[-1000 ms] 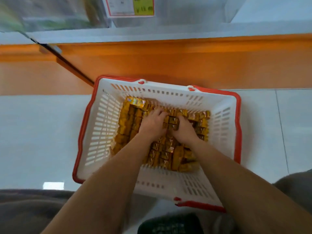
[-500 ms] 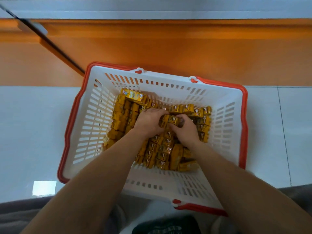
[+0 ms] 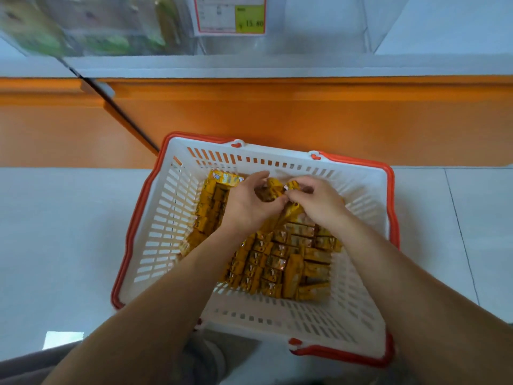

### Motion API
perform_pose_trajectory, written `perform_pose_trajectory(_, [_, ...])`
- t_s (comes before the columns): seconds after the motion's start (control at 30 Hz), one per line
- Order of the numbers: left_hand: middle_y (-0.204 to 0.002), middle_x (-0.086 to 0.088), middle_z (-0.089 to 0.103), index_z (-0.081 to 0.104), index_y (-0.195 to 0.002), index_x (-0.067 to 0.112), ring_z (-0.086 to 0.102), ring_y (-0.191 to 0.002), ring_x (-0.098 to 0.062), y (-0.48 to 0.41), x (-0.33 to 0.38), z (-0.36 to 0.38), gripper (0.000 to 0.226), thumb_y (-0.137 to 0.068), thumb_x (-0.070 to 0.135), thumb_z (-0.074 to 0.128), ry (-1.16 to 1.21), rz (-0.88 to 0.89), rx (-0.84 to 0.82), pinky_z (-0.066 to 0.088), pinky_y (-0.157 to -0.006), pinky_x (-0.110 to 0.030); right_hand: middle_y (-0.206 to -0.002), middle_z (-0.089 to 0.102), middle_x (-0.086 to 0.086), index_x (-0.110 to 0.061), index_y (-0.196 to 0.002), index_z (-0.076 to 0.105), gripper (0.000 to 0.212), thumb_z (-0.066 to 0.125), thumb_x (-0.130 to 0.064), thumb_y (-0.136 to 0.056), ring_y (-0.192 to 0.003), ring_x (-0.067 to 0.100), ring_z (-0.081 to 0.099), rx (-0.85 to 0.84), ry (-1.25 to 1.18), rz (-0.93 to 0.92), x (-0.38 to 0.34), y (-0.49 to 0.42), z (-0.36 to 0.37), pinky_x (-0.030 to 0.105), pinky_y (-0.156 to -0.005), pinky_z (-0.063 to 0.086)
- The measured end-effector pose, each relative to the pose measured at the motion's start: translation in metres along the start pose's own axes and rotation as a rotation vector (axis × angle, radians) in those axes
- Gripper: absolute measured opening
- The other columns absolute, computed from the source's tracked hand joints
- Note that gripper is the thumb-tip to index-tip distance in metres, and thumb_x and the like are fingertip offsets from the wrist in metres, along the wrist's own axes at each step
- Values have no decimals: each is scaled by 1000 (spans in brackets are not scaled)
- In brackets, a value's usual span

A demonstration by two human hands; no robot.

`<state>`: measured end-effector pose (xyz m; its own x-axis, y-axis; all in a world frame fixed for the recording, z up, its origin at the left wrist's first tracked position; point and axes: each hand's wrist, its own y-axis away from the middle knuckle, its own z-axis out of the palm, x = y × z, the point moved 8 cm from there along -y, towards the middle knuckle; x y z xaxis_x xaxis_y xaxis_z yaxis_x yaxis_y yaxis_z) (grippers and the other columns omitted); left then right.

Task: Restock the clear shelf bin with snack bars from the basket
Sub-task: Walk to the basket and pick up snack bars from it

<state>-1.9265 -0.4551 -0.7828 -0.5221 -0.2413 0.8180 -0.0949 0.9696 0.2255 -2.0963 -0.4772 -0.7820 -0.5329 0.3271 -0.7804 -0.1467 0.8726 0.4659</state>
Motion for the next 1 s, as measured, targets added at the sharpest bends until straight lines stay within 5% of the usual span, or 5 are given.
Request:
perform_pose_trajectory(0.23, [-104,-4,73,70,-113,16,68,-93,-16,13,76,-60,75,-55,61,81,480,-105,25,54,-82,-33,-64,60,-12,-23,-94,71,11,61,-28,-95,-41,12,53,-151,-94,-13,-97,36,-31,19,-39,39])
perform_pose_trajectory(0.53, [-97,4,78,72,-106,24,73,-91,-11,64,199,-171,67,-52,63,80,329,73,-285,57,-79,-27,-71,67,-1,-14,-94,71,9,66,-21,-93,-55,8,60,-305,-287,-156,-236,130,-50,25,-56,53])
perform_pose_trajectory(0.7, [-98,-6,79,67,-121,20,77,-85,-21,74,205,-203,74,-53,27,97,620,-2,-130,62,-72,-33,-84,74,12,-9,-104,74,30,67,-32,-86,-72,21,70,-224,-347,-238,-264,148,-76,32,-70,62])
perform_pose_trajectory(0.83, [-98,-13,77,67,-121,25,76,-82,-31,75,200,-208,70,-57,31,95,740,-30,-22,62,-71,-43,-73,68,7,-17,-89,74,30,54,-37,-99,-54,16,61,-74,-347,-257,-256,143,-107,24,-41,47])
perform_pose_trajectory(1.0, [-107,-19,74,71,-111,39,75,-92,-42,69,185,-226,66,-49,43,92,773,-30,131,61,-76,-56,-80,72,16,-7,-86,65,27,75,-28,-71,-65,24,72,-146,-746,-150,-253,127,-104,27,-52,57])
